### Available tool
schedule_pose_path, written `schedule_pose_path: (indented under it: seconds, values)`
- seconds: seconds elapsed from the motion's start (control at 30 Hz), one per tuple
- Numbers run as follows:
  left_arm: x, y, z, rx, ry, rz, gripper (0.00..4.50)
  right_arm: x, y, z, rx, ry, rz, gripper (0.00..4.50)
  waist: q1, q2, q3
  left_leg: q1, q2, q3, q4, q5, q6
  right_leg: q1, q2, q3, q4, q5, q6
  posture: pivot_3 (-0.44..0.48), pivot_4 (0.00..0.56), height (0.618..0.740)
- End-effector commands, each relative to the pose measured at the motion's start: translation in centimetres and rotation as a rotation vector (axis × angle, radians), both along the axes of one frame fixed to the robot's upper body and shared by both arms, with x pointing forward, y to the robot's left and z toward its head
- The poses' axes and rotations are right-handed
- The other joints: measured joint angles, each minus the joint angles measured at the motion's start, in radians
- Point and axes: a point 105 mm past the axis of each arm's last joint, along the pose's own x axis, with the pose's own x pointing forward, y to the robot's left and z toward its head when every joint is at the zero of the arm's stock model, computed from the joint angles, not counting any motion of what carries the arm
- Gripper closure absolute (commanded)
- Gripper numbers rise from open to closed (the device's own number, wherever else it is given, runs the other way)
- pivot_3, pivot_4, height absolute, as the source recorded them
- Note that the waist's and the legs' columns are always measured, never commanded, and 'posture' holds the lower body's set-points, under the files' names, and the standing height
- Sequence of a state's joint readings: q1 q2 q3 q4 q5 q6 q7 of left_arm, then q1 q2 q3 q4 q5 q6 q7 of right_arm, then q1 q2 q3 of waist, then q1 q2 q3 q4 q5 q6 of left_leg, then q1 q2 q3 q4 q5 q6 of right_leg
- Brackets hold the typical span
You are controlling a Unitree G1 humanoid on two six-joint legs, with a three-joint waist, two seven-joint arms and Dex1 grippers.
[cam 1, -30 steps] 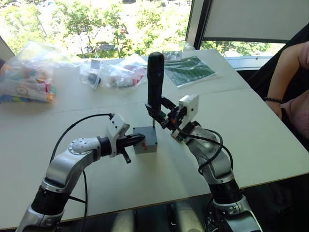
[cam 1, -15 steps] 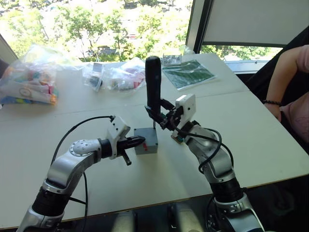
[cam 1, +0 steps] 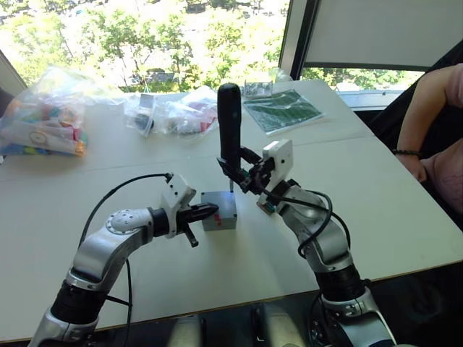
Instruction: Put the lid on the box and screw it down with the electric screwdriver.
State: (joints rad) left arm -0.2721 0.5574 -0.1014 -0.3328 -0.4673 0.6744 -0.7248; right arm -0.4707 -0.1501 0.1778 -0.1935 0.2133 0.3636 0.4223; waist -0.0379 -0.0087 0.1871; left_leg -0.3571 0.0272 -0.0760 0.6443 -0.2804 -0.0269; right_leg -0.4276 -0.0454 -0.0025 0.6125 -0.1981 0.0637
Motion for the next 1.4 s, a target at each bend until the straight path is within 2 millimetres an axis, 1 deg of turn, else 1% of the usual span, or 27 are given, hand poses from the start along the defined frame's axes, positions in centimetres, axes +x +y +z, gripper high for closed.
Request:
schedule_pose_path:
  seconds: [0.03, 0.07, 0.1, 0.17, 0.2, 0.23, 0.27, 0.33, 0.4, 0.43, 0.47, 0.5, 0.57, 0.63, 0.67, 0.73, 0.8, 0.9, 0.97, 1.03, 1.13, 1.3, 1.4]
  values:
    - [0.4, 0.5, -0.8, 0.022, 0.019, 0.025, 4.50, 0.4, -1.8, 4.0, 0.026, -0.032, -0.062, 2.63, 0.001, 0.000, 0.001, -0.001, 0.000, 0.000, 0.000, 0.000, 0.000, -0.001, 0.000, 0.000, 0.000, 0.000, 0.000, 0.000, 0.150, 0.740]
    - [0.5, 0.7, -0.9, 0.024, 0.019, 0.032, 4.50, 0.4, -2.3, 5.8, 0.049, -0.055, -0.076, 2.63, 0.002, 0.000, 0.001, -0.002, 0.000, 0.000, 0.000, 0.000, 0.000, -0.001, 0.000, 0.000, 0.000, 0.000, 0.000, 0.000, 0.150, 0.740]
    - [0.6, 0.8, -0.9, 0.025, 0.019, 0.036, 4.50, 0.4, -2.6, 6.7, 0.065, -0.063, -0.084, 2.63, 0.004, 0.001, 0.002, -0.002, 0.000, 0.000, 0.000, 0.000, 0.000, -0.002, 0.000, 0.000, 0.000, 0.000, 0.000, 0.000, 0.150, 0.740]
    - [0.7, 0.8, -0.9, 0.021, 0.018, 0.035, 4.50, 0.4, -4.1, 10.3, 0.106, -0.107, -0.116, 2.63, 0.006, 0.001, 0.002, -0.009, 0.000, -0.001, 0.001, 0.000, 0.000, -0.007, 0.000, 0.000, 0.000, 0.000, 0.000, 0.000, 0.150, 0.740]
    - [0.7, 0.7, -0.9, 0.018, 0.017, 0.031, 4.50, 0.5, -4.8, 11.7, 0.136, -0.107, -0.132, 2.63, 0.008, 0.001, 0.002, -0.014, -0.001, -0.001, 0.002, 0.000, 0.000, -0.012, 0.000, 0.000, 0.001, 0.001, 0.000, 0.000, 0.150, 0.740]
    - [0.7, 0.7, -0.9, 0.017, 0.015, 0.029, 4.50, 0.5, -5.3, 12.5, 0.156, -0.101, -0.141, 2.63, 0.009, 0.001, 0.002, -0.018, -0.001, -0.001, 0.002, 0.001, -0.001, -0.016, 0.000, 0.000, 0.002, 0.002, -0.001, 0.000, 0.150, 0.740]
    - [0.7, 0.7, -0.9, 0.018, 0.015, 0.030, 4.50, 0.7, -5.8, 13.3, 0.191, -0.073, -0.142, 2.63, 0.011, 0.002, 0.002, -0.017, -0.001, -0.001, 0.002, 0.001, -0.001, -0.016, 0.000, 0.000, 0.003, 0.003, -0.003, 0.000, 0.150, 0.740]
    - [0.8, 0.7, -0.8, 0.015, 0.020, 0.037, 4.50, 0.9, -6.7, 14.2, 0.239, -0.019, -0.142, 2.63, 0.015, 0.002, 0.002, -0.017, -0.001, -0.002, 0.000, 0.001, -0.001, -0.016, 0.001, 0.000, 0.002, 0.003, -0.004, 0.000, 0.150, 0.740]
    - [1.2, 0.8, 0.2, -0.034, 0.017, 0.072, 4.50, 1.4, -7.8, 14.4, 0.248, 0.089, -0.152, 2.63, 0.013, 0.003, 0.003, -0.016, -0.001, -0.002, -0.001, 0.001, 0.000, -0.016, 0.002, 0.000, 0.002, 0.003, -0.005, 0.000, 0.150, 0.740]
    - [1.4, 0.9, 1.0, -0.075, 0.025, 0.089, 4.50, 1.3, -8.2, 14.5, 0.244, 0.118, -0.132, 2.63, 0.014, 0.003, 0.003, -0.016, -0.001, -0.002, -0.001, 0.000, 0.000, -0.016, 0.002, 0.000, 0.002, 0.002, -0.005, 0.000, 0.150, 0.740]
    - [1.5, 0.9, 2.2, -0.133, 0.029, 0.099, 4.50, 1.2, -9.0, 14.3, 0.198, 0.142, -0.140, 2.63, 0.016, 0.003, 0.003, -0.016, -0.001, -0.002, 0.000, 0.001, 0.000, -0.016, 0.002, 0.000, 0.002, 0.002, -0.005, 0.000, 0.150, 0.740]
    - [1.4, 0.9, 3.3, -0.168, 0.022, 0.095, 4.50, 1.2, -9.9, 13.8, 0.152, 0.181, -0.165, 2.63, 0.017, 0.002, 0.004, -0.017, -0.001, -0.002, 0.000, 0.001, 0.000, -0.016, 0.001, 0.000, 0.002, 0.002, -0.004, 0.000, 0.150, 0.740]
    - [1.0, 0.7, 5.4, -0.196, -0.019, 0.078, 4.50, 1.8, -12.7, 11.6, 0.059, 0.350, -0.261, 2.63, 0.022, 0.001, 0.007, -0.018, -0.001, -0.002, 0.002, 0.001, 0.000, -0.016, 0.001, 0.000, 0.002, 0.001, -0.002, 0.000, 0.150, 0.740]
    - [0.6, 0.2, 6.8, -0.224, -0.043, 0.056, 4.50, 1.8, -14.8, 9.2, 0.006, 0.532, -0.322, 2.63, 0.026, 0.001, 0.008, -0.019, -0.001, -0.002, 0.002, 0.001, 0.000, -0.016, 0.001, 0.000, 0.002, 0.001, -0.002, 0.000, 0.150, 0.740]
    - [0.4, 0.0, 7.5, -0.248, -0.046, 0.051, 4.50, 1.6, -15.3, 7.8, -0.004, 0.610, -0.317, 2.63, 0.026, 0.000, 0.008, -0.019, -0.001, -0.002, 0.003, 0.001, 0.000, -0.016, 0.000, 0.000, 0.001, 0.001, -0.002, 0.000, 0.150, 0.740]
    - [0.0, -0.5, 8.3, -0.270, -0.064, 0.032, 4.50, 1.1, -15.7, 5.1, -0.019, 0.743, -0.268, 2.63, 0.022, 0.000, 0.008, -0.020, -0.002, -0.002, 0.002, 0.001, 0.000, -0.016, 0.000, 0.000, 0.000, 0.002, -0.004, 0.000, 0.150, 0.740]
    - [-0.2, -0.9, 8.2, -0.257, -0.077, 0.021, 4.50, 0.6, -16.1, 3.1, -0.032, 0.845, -0.232, 2.63, 0.016, 0.001, 0.009, -0.020, -0.002, -0.001, 0.002, 0.000, 0.001, -0.016, 0.000, 0.001, -0.001, 0.002, -0.004, 0.000, 0.150, 0.740]
    - [-0.9, -1.3, 7.0, -0.162, -0.100, -0.021, 4.50, 0.6, -17.6, 0.6, -0.045, 0.980, -0.286, 2.63, 0.003, 0.003, 0.011, -0.019, -0.002, 0.000, 0.001, -0.002, 0.004, -0.016, 0.001, 0.002, 0.000, 0.001, -0.003, 0.000, 0.150, 0.740]
    - [-1.2, -1.5, 6.0, -0.106, -0.107, -0.048, 4.50, 0.7, -18.1, -0.4, -0.049, 1.033, -0.321, 2.63, -0.004, 0.003, 0.012, -0.019, -0.002, 0.000, 0.000, -0.002, 0.004, -0.016, 0.001, 0.002, 0.000, 0.001, -0.003, 0.000, 0.150, 0.740]
    - [-1.5, -1.8, 4.6, -0.041, -0.087, -0.073, 4.50, 0.9, -18.4, -1.4, -0.061, 1.074, -0.357, 2.63, -0.007, 0.002, 0.012, -0.019, -0.002, 0.000, 0.001, -0.002, 0.004, -0.016, 0.001, 0.002, 0.000, 0.001, -0.003, 0.000, 0.150, 0.740]
    - [-2.0, -2.4, 3.6, -0.021, -0.059, -0.108, 4.50, 1.0, -18.4, -2.6, -0.053, 1.123, -0.376, 2.63, -0.006, 0.002, 0.013, -0.019, -0.002, 0.000, 0.002, -0.002, 0.004, -0.016, 0.001, 0.003, 0.000, -0.001, 0.000, 0.000, 0.150, 0.740]
    - [-2.4, -3.0, 3.1, -0.019, -0.041, -0.129, 4.50, 1.1, -17.8, -3.5, -0.072, 1.154, -0.385, 2.63, -0.006, 0.001, 0.014, -0.019, -0.002, 0.000, 0.002, -0.002, 0.004, -0.016, 0.002, 0.003, 0.000, -0.001, 0.000, 0.000, 0.150, 0.740]
    - [-2.3, -2.5, 3.2, -0.012, -0.038, -0.115, 4.50, 1.0, -17.9, -4.7, -0.093, 1.181, -0.411, 2.63, -0.006, 0.001, 0.014, -0.019, -0.002, 0.000, 0.002, -0.002, 0.004, -0.016, 0.002, 0.003, 0.000, -0.001, 0.000, 0.000, 0.150, 0.740]
